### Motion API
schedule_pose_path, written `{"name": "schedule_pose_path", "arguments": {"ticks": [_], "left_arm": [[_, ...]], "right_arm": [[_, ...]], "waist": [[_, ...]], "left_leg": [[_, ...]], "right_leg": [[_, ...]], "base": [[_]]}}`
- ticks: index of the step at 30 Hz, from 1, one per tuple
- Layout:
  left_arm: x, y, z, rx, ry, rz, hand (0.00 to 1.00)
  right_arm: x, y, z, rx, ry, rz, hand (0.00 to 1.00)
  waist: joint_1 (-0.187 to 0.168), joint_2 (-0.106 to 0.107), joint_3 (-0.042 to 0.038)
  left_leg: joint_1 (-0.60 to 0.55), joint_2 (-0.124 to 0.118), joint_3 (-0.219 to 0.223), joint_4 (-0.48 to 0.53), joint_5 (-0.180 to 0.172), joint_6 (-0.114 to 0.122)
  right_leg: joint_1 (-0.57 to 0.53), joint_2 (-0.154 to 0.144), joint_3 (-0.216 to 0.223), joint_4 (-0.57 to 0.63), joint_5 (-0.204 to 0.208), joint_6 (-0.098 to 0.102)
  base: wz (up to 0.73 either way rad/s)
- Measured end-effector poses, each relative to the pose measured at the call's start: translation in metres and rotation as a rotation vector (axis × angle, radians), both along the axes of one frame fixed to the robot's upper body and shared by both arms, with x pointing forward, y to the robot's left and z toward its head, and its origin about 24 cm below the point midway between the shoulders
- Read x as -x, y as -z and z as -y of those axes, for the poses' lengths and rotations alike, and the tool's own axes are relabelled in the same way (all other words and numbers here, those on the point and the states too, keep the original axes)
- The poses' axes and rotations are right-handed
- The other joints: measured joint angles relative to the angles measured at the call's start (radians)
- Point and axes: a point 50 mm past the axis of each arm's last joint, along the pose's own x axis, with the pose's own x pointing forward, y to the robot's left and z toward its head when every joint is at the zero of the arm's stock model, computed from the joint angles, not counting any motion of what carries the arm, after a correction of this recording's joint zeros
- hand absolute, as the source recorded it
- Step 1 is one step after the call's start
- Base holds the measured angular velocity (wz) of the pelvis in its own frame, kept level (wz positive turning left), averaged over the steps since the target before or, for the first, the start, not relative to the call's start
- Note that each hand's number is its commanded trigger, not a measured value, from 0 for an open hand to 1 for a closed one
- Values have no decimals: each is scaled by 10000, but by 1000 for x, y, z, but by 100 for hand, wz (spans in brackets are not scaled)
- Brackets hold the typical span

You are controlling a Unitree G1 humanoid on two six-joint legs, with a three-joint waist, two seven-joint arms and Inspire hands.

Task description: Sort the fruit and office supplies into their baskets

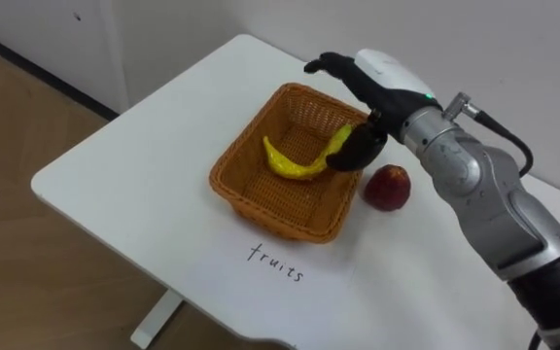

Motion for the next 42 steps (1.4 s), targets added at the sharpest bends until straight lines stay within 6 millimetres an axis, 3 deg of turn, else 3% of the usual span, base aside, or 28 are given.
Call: {"name": "schedule_pose_path", "arguments": {"ticks": [8,16,20,21,26,29,34,40,42], "left_arm": [[1,0,-1,-88,-6,-59,0],[9,2,1,-25,100,-481,0],[10,5,8,193,106,-504,0],[11,5,9,205,104,-515,0],[11,4,8,165,163,-453,0],[11,4,9,162,169,-433,0],[15,6,14,260,142,-514,0],[13,8,21,371,257,-441,0],[12,7,23,415,262,-332,0]], "right_arm": [[0,0,0,-48,1,-7,0],[-3,-9,11,-1182,406,94,0],[-4,-15,24,-2284,909,538,0],[-3,-13,27,-2561,1043,573,0],[1,6,38,-3701,1723,164,0],[4,13,47,-4411,2332,122,0],[3,19,66,-5047,3631,566,0],[3,27,79,-5613,4804,908,0],[3,26,86,-6424,5222,1140,0]], "waist": [[-43,-121,-85],[-295,-60,-42],[-382,168,96],[-406,223,93],[-664,400,17],[-830,526,5],[-1077,648,-97],[-1168,799,-69],[-1304,908,-114]], "left_leg": [[10,-1,18,-18,15,-1],[19,-12,-36,-5,15,0],[109,-3,112,-29,15,1],[110,7,187,-40,16,2],[71,18,364,-45,16,2],[25,9,365,-16,16,2],[-83,2,363,20,17,0],[-195,-4,329,135,16,-4],[-253,3,275,158,21,-1]], "right_leg": [[10,0,25,1,0,0],[54,2,22,-26,0,0],[67,-4,167,-20,1,0],[34,3,287,-13,0,0],[-65,34,541,-28,1,0],[-105,38,565,-26,1,-1],[-209,37,515,-13,3,-2],[-233,36,414,-15,4,-3],[-238,3,262,-17,3,-3]], "base": [[0],[2],[-10],[-13],[-11],[-4],[0],[4],[14]]}}
